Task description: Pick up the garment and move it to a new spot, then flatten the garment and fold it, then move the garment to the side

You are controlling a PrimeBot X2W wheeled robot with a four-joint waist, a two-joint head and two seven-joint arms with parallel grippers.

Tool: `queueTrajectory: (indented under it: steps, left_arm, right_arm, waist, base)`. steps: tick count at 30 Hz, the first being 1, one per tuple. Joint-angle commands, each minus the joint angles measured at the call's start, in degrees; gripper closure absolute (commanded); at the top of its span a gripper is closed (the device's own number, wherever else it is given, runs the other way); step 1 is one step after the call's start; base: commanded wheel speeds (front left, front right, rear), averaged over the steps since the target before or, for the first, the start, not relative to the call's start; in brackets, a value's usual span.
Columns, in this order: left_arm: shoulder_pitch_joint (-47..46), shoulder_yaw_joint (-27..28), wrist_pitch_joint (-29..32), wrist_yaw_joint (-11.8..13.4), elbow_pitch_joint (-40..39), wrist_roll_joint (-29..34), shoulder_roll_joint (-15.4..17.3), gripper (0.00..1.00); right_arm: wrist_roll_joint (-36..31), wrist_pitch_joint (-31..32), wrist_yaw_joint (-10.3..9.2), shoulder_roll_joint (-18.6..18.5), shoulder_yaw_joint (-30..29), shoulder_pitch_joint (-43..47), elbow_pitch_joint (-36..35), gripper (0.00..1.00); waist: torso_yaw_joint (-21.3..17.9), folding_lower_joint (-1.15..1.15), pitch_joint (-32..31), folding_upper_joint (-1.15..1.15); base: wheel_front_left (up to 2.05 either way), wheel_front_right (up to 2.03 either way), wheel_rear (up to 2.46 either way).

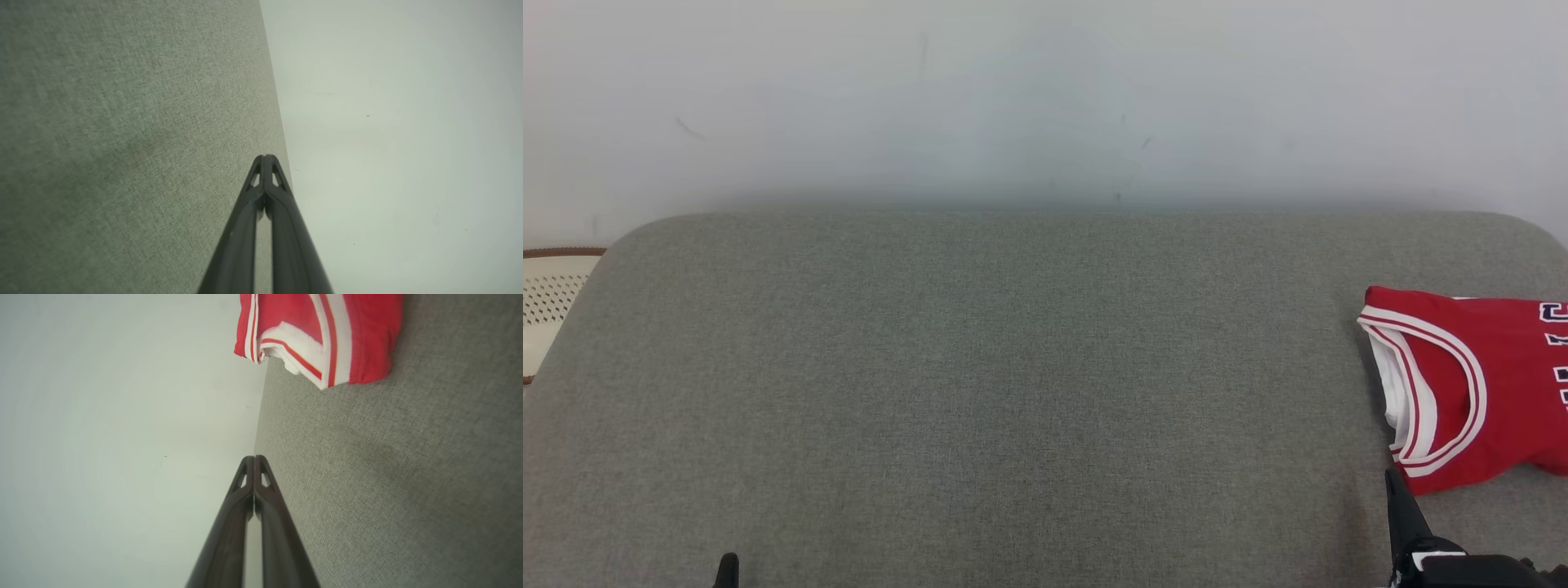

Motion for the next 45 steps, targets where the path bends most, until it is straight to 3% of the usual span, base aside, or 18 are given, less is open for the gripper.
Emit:
queueTrajectory:
  steps: [1, 30, 45]
  left_arm:
    - [-0.81, 0.33, 0.51, -0.43, -0.64, -1.84, 0.40, 1.00]
    - [-0.63, 0.87, 3.83, -1.09, -1.72, -14.82, 0.43, 1.00]
    - [-0.63, 0.87, 3.80, -1.08, -1.72, -14.71, 0.40, 1.00]
  right_arm:
    - [1.67, 0.46, 0.02, 0.19, -0.44, 0.48, -0.59, 1.00]
    - [13.83, 3.55, 0.02, 0.90, -3.39, 0.93, -2.45, 1.00]
    - [13.50, 3.91, 0.02, 1.14, -3.70, 0.92, -2.44, 1.00]
  waist:
    - [0.06, 0.00, 0.05, 0.00]
    - [0.75, 0.00, 0.69, 0.00]
    - [0.77, 0.00, 0.71, 0.00]
  base:
    - [0.00, 0.00, 0.00]
    - [0.00, 0.00, 0.00]
    - [0.00, 0.00, 0.00]
